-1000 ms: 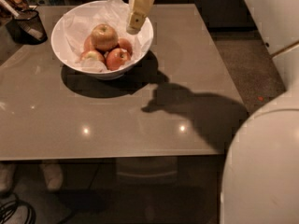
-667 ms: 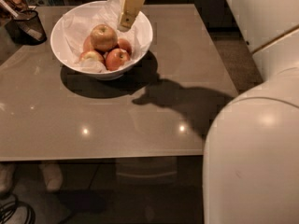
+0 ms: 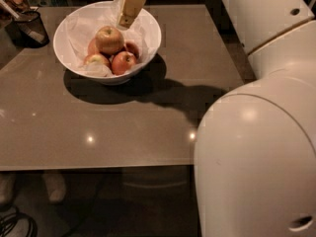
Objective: Pick apple from white bowl
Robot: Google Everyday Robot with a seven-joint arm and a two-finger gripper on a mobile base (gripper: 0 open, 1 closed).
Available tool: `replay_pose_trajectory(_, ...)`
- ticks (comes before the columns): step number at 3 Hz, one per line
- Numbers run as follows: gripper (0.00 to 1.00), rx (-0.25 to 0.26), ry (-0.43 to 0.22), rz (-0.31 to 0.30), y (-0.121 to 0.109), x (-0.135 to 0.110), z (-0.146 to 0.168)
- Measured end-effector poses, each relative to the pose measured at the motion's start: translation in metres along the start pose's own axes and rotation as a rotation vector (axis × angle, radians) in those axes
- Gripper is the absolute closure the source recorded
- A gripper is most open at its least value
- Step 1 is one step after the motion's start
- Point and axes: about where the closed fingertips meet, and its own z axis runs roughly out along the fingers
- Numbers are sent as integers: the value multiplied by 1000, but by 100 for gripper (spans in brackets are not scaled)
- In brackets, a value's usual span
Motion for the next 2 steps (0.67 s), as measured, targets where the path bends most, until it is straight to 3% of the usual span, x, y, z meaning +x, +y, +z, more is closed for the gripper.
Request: replay_pose_trajectory(2, 26, -54, -18, 7, 0, -1, 22)
